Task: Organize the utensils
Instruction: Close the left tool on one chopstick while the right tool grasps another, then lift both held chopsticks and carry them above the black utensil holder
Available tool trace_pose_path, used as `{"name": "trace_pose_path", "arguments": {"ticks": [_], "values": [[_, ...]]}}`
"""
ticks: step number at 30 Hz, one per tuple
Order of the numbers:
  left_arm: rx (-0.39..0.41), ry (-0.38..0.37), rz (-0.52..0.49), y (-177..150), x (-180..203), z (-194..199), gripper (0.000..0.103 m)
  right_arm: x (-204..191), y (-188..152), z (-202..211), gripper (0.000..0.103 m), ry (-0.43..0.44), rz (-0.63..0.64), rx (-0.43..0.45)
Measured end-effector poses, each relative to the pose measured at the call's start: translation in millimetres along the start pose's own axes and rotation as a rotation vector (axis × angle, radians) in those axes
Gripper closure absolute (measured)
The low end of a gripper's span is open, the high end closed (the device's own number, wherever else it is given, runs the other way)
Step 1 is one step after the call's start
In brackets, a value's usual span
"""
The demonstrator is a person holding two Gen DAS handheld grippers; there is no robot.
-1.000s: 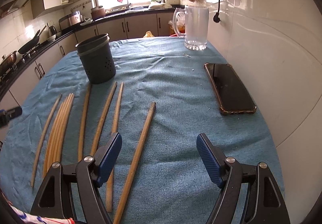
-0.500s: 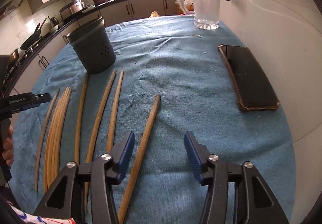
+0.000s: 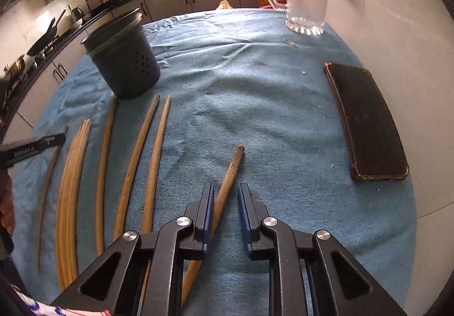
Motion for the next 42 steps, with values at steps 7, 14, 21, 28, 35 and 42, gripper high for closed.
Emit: {"name": "trace_pose_path", "arguments": {"ticks": [7,14,21,28,35,42], "values": [[-0.021,-0.034,0.009,1,-3,0,0.095,-1,14,-5,0.085,-0.015,0.011,-0.074],[-0.019,-0.034,-0.032,5,5,-3,0.085,-16,33,-17,0.085,-0.054,0.045,-0.148],[0.021,-0.023,-0.087,-2,14,-2,0.086,-25,29,-18,0.093,-0.095,0.090,-0.093],[0.052,-0.071,-0.040,-5,9,14,0.096,-19,30,3,0.096,-0.043,0.041,0.004],[0.172,-0.112,-0.034,-12,13,67,0.096,-23,27,56,0.096,0.013,0.021,0.158],[0.320,-0.109,-0.032,-33,19,126,0.096,-35,17,105,0.096,0.049,0.034,0.294]]}}
Point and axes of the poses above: each gripper's, at about its wrist camera, not at the fingertips, and z roughly against the way its jaws point, x to its right, y to its top, the point moved 1 cm from there along -z, roughly the way its jaws point, and after that the axes turned 2 degrees about -y, right-handed, at the moved point
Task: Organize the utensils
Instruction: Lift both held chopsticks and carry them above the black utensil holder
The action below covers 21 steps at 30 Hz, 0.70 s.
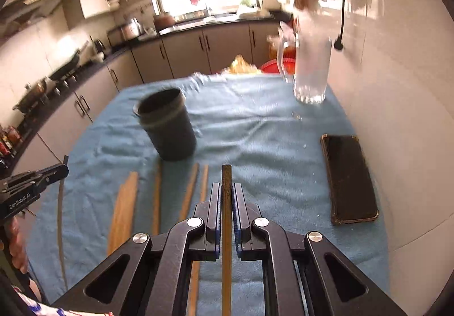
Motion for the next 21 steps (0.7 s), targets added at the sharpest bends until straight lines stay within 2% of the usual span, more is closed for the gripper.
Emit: {"name": "trace_pose_path", "arguments": {"ticks": [11,21], "values": [[0.217,-0.012,0.017,-18,13,96,0.096,-13,-7,67,0.096,0.049,0.010,0.126],[0.340,-0.065,0.032,-7,23,149,0.096,-29,5,110,0.096,0.100,0.039,0.225]]}}
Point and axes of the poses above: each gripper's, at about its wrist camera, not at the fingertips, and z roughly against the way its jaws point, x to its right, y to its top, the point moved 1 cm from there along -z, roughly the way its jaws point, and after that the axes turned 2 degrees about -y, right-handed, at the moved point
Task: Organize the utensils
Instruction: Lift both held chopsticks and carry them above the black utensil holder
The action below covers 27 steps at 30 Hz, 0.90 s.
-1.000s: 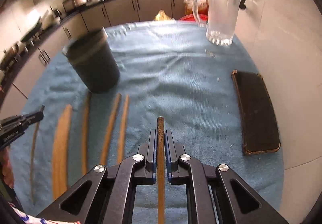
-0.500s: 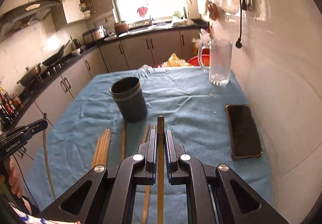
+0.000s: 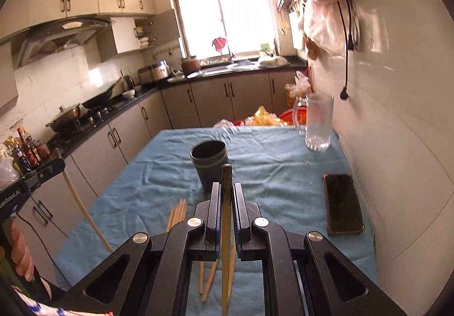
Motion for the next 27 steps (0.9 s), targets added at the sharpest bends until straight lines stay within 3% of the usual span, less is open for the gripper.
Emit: {"name": "trace_pose_path", "arguments": {"ticks": [13,21,27], "values": [[0.100,-0.012,0.017,92,9,-52,0.096,-15,92,-10,0.096,0.060,-0.024,0.176],[0.155,0.013,0.069,150,4,-114,0.096,-14,151,-68,0.096,0.076,-0.106,0.249],[0.102,-0.013,0.106,169,-1,-174,0.096,-1,170,-118,0.096,0.057,-0.153,0.254]]}}
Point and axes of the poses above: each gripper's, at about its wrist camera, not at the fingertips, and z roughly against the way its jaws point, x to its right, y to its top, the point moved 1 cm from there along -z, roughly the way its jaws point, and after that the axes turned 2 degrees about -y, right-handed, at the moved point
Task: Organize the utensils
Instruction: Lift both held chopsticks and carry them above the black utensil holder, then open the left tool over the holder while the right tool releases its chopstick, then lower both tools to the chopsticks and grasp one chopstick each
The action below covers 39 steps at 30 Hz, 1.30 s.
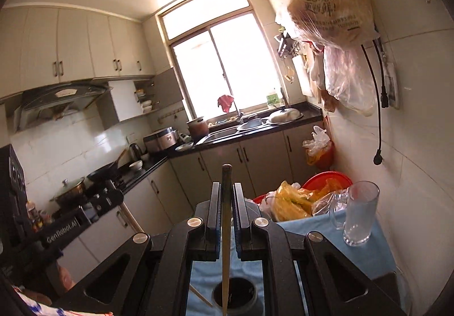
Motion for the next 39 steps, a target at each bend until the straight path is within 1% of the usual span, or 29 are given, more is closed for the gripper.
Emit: {"name": "trace_pose_path", "arguments": {"ticks": [2,4,8,9,12,14,16,17,18,19,20,21,22,26,28,30,31,32,34,35,37,39], "values": [[-0.028,-0.007,0.008,-3,-2,-21,0.096,5,-4,-17,0.096,-0.016,0.001,-0.018],[-0.066,0.000,0.001,-10,-2,-42,0.096,11,-17,-41,0.096,-0.039,0.014,-0.072],[-0.175,0.031,-0.027,-36,-3,-83,0.096,25,-45,-76,0.096,-0.054,0.007,-0.181],[-0.192,0.034,-0.030,-42,-2,-89,0.096,29,-54,-84,0.096,-0.054,-0.001,-0.209],[-0.250,0.038,-0.024,-60,-8,-102,0.096,39,-69,-99,0.096,-0.053,-0.021,-0.258],[-0.271,0.043,-0.021,-67,-10,-107,0.096,41,-73,-103,0.095,-0.048,-0.022,-0.272],[-0.271,0.051,-0.025,-69,-10,-109,0.096,43,-75,-104,0.095,-0.051,-0.015,-0.271],[-0.271,0.053,-0.027,-69,-11,-109,0.095,43,-74,-104,0.095,-0.052,-0.013,-0.266],[-0.270,0.052,-0.027,-69,-11,-108,0.091,43,-74,-103,0.093,-0.052,-0.012,-0.260],[-0.268,0.051,-0.025,-68,-10,-108,0.084,43,-74,-102,0.086,-0.053,-0.013,-0.258],[-0.263,0.052,-0.023,-67,-10,-105,0.080,44,-73,-100,0.076,-0.054,-0.017,-0.254],[-0.252,0.056,-0.022,-66,-11,-101,0.073,43,-73,-97,0.071,-0.055,-0.019,-0.250],[-0.245,0.059,-0.021,-63,-12,-98,0.070,43,-72,-94,0.065,-0.058,-0.019,-0.244],[-0.221,0.064,-0.018,-56,-15,-78,0.068,42,-67,-77,0.064,-0.068,-0.016,-0.235],[-0.208,0.067,-0.012,-55,-18,-65,0.065,41,-66,-65,0.063,-0.073,-0.010,-0.230],[-0.199,0.074,-0.003,-56,-24,-48,0.062,42,-68,-50,0.061,-0.080,0.002,-0.229],[-0.197,0.075,0.003,-57,-27,-40,0.060,42,-69,-45,0.057,-0.082,0.007,-0.231],[-0.197,0.078,0.013,-60,-32,-30,0.059,45,-75,-34,0.055,-0.091,0.014,-0.237],[-0.201,0.083,0.030,-68,-40,-16,0.054,51,-84,-23,0.053,-0.100,0.022,-0.256],[-0.211,0.090,0.042,-77,-46,-7,0.053,53,-92,-17,0.053,-0.105,0.028,-0.275],[-0.239,0.099,0.058,-94,-56,2,0.053,59,-114,-8,0.053,-0.118,0.041,-0.329],[-0.293,0.110,0.067,-119,-66,8,0.053,65,-142,-1,0.053,-0.128,0.056,-0.398]]}}
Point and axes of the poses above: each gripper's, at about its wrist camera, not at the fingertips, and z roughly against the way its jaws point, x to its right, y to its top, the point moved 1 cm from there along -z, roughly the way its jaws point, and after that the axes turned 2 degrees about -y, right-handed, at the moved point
